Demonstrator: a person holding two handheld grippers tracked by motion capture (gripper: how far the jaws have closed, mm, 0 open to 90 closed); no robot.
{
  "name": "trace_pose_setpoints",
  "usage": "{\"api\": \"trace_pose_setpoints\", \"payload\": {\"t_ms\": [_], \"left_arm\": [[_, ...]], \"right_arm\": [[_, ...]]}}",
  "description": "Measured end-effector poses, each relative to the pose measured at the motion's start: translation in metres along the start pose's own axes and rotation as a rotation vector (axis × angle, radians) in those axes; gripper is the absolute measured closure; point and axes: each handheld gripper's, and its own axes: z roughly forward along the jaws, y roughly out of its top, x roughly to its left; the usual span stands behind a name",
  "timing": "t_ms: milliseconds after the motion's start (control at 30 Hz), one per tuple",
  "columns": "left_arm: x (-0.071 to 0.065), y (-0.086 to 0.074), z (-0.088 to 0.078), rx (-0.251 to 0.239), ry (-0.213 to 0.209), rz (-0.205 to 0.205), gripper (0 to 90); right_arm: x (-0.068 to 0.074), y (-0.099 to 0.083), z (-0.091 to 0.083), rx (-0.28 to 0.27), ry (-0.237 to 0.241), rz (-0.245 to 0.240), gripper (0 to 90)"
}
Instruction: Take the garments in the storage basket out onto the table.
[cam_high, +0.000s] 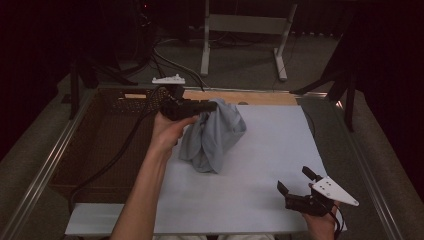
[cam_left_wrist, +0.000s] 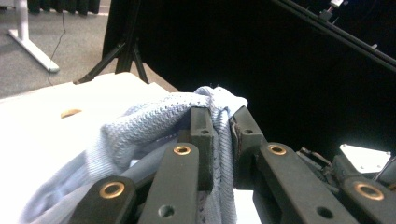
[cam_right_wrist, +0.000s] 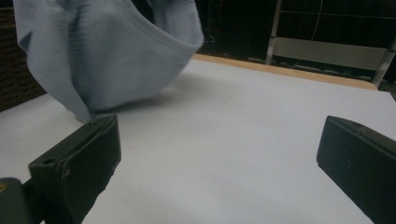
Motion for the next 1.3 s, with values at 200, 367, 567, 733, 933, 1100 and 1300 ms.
{"api": "trace_pose_setpoints", "payload": {"t_ms": [200,367,567,733,933,1100,1300], "left_arm": [[0.003,-0.010,0.009,0.007,-0.010,-0.014,84.3],[0.005,-0.014,0.011,0.005,-0.007,-0.020,84.3],[0.005,-0.021,0.013,0.015,0.006,-0.006,84.2],[0.007,-0.028,0.014,0.020,0.018,-0.007,83.9],[0.008,-0.033,0.015,0.034,0.031,-0.008,83.7],[0.008,-0.037,0.017,0.034,0.032,-0.014,83.7],[0.009,-0.039,0.017,0.045,0.057,-0.013,83.7]], "right_arm": [[0.000,0.000,0.000,0.002,-0.001,-0.007,0.2],[0.000,0.000,0.000,0.002,-0.001,-0.003,0.2],[0.000,0.000,0.000,0.002,0.000,-0.006,0.2],[0.000,0.000,0.000,0.003,0.000,-0.006,0.2],[0.001,0.000,0.000,0.003,0.000,-0.007,0.2],[0.001,0.000,0.000,0.003,0.000,-0.005,0.2],[0.001,0.000,0.000,0.002,0.000,-0.006,0.2]]}}
